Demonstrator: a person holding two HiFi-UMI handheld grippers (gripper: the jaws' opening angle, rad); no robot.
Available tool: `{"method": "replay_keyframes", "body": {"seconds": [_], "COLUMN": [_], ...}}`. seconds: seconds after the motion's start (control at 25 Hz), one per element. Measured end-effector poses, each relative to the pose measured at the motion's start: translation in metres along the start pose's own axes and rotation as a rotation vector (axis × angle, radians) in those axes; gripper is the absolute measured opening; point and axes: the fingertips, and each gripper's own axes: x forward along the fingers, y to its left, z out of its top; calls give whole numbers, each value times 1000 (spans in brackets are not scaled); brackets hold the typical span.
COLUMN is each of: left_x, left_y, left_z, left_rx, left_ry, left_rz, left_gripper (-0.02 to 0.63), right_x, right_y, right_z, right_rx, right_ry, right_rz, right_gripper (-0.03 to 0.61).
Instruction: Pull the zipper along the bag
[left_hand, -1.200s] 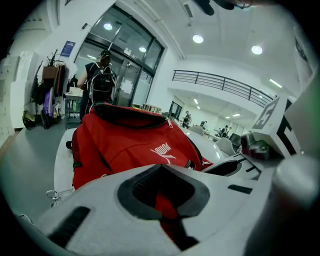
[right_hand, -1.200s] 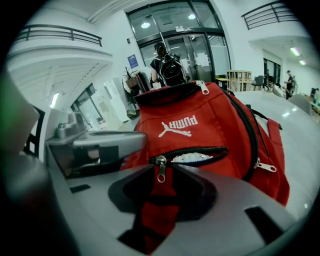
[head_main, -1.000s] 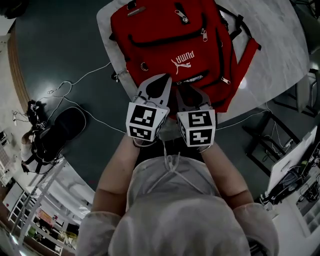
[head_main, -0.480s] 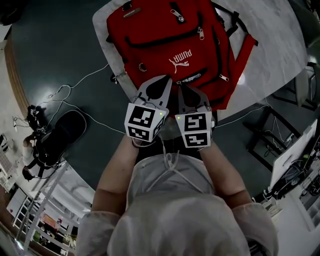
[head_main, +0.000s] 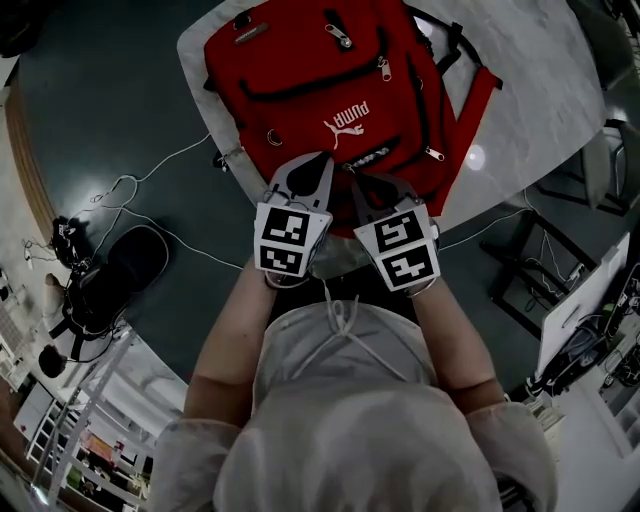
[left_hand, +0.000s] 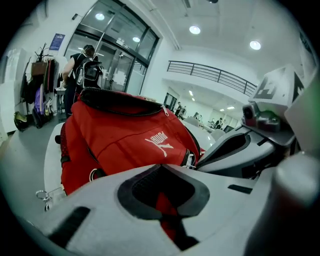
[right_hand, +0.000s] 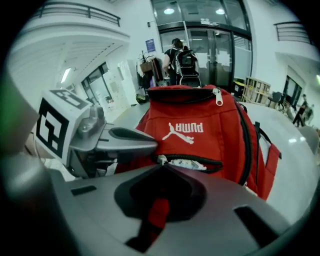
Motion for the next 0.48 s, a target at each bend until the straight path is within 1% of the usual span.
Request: {"method": "replay_keyframes", "body": {"seconds": [0.08, 0.12, 0.24, 0.36, 0.48], "left_x": [0, 1, 2, 2, 2], "left_y": [0, -1, 0, 3, 6], "left_z": [0, 0, -1, -1, -2], "left_rx": [-1, 4, 10, -10, -27], "left_ry": [10, 16, 28, 32, 35], "left_rz": [7, 10, 22, 38, 56], "left_gripper": [20, 20, 20, 20, 20], "right_x": [-1, -1, 0, -2, -3], "right_y": [-5, -8, -14, -25, -32], "right_z": [0, 0, -1, -1, -1], "right_rx": [-66, -79, -70, -103, -109], "right_ry": [19, 24, 24, 35, 36], "right_rz": [-16, -18, -5, -18, -9], "right_gripper": [26, 26, 26, 26, 26]}}
